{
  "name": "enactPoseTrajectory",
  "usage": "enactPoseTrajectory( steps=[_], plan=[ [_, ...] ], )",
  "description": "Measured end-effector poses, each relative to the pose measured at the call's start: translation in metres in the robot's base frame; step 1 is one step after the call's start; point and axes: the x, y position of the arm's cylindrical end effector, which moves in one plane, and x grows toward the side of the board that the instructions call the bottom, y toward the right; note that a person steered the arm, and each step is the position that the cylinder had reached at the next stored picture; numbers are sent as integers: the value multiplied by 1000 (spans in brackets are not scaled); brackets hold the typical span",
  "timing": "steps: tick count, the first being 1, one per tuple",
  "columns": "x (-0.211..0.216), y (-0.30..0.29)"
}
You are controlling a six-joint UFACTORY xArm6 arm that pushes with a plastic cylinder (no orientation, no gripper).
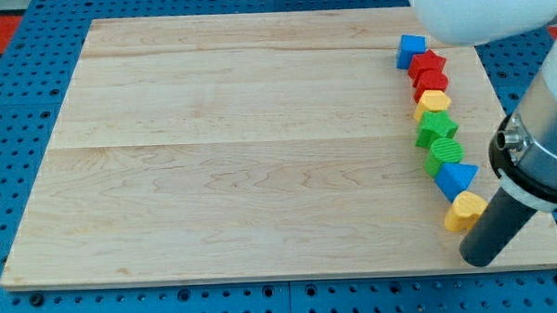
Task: Slide the yellow heart closer to the green circle
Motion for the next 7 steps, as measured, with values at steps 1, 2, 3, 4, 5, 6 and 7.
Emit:
enactPoseTrajectory(
  steps=[1,2,3,4,5,6,7],
  plan=[
    [-7,7],
    [-12,8],
    [-12,8],
    [-16,8],
    [-27,8],
    [-34,8],
    [-43,8]
  ],
)
